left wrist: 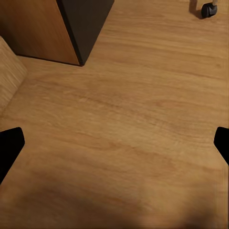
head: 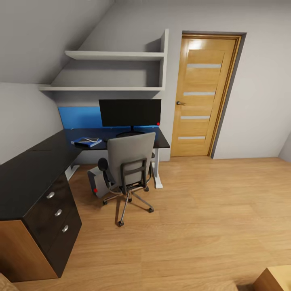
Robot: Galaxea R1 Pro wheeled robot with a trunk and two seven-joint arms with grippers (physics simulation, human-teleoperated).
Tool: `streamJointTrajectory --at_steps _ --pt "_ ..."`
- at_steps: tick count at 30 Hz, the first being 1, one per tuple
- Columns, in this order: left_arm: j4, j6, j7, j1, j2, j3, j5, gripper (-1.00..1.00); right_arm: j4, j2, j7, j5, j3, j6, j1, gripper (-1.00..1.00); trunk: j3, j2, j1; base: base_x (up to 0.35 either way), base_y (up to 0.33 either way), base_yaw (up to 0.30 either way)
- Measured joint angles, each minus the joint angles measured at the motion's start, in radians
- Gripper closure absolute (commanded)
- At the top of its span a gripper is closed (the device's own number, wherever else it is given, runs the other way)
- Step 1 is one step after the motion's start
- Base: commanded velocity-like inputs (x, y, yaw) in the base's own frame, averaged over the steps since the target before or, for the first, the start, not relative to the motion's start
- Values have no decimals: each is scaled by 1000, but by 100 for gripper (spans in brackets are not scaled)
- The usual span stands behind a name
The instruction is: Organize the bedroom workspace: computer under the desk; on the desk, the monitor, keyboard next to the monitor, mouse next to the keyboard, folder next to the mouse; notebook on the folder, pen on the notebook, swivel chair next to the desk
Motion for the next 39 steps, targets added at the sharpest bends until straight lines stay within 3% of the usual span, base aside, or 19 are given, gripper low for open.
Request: streamJointTrajectory --at_steps 39 --pt "0 22 8 0 -3 7 2 -100 0 0 0 0 0 0 0 -100 122 273 -150 0 0 0"
